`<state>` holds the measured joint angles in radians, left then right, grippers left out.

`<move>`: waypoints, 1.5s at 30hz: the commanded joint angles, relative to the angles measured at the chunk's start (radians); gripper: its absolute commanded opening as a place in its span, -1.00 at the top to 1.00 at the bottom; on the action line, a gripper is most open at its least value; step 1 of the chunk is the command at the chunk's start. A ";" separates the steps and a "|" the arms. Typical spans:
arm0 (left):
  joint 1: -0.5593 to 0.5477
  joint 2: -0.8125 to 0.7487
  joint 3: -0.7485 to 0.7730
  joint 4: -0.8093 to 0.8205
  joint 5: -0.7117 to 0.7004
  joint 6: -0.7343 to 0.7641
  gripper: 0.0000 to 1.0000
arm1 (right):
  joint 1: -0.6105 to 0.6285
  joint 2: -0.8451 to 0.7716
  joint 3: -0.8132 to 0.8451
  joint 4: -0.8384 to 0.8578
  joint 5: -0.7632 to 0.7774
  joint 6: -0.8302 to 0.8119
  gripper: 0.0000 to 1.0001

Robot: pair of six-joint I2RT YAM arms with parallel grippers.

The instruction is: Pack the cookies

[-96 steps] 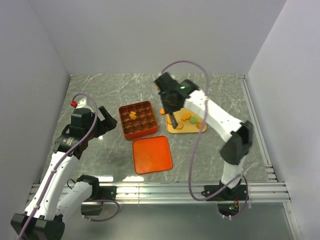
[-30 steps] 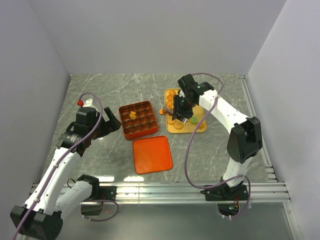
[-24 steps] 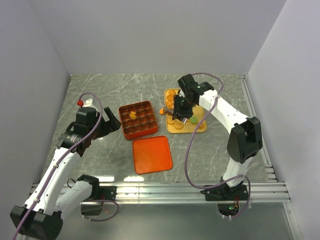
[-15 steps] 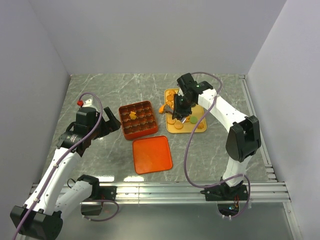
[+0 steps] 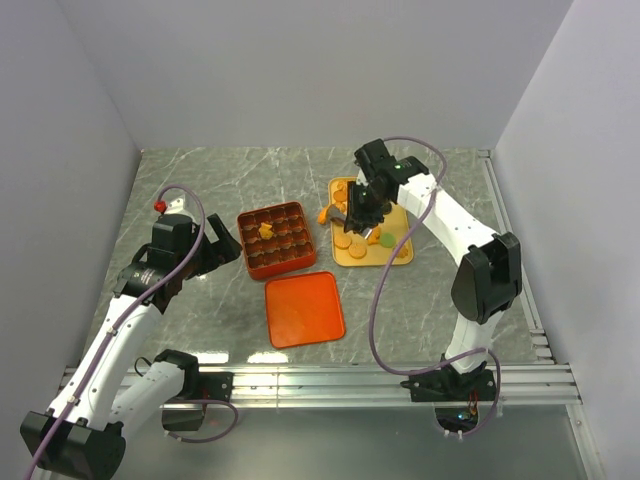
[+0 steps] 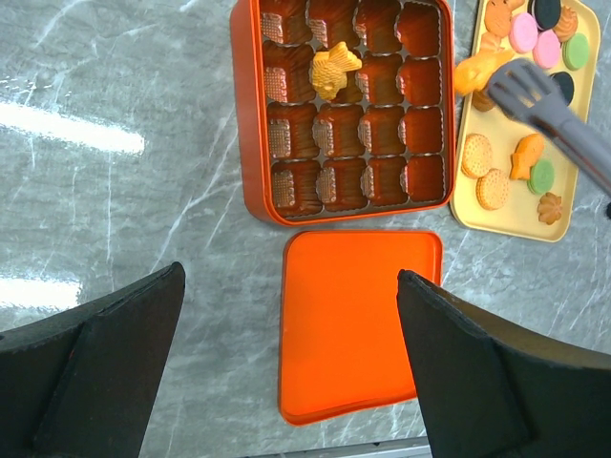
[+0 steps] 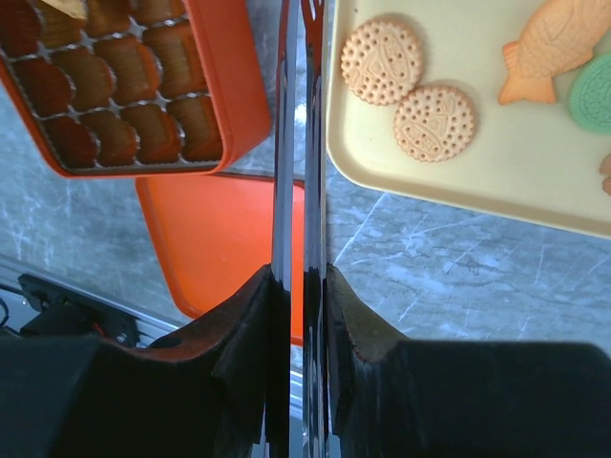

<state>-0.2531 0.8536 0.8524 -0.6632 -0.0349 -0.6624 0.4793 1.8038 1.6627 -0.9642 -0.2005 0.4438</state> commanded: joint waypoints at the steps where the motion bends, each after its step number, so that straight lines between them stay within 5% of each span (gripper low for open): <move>1: -0.005 -0.005 0.005 0.008 -0.017 0.009 -0.99 | 0.001 -0.043 0.087 -0.025 0.010 -0.020 0.83; 20: -0.005 -0.021 0.007 0.008 -0.025 0.004 -0.99 | 0.171 0.011 0.328 -0.116 0.107 -0.079 0.93; 45: -0.008 -0.031 0.007 0.005 -0.045 -0.003 -0.99 | 0.239 0.161 0.358 -0.068 0.295 -0.146 0.99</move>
<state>-0.2569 0.8394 0.8524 -0.6636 -0.0631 -0.6662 0.7055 1.9621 1.9633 -1.0645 0.0418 0.3199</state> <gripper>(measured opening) 0.995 0.313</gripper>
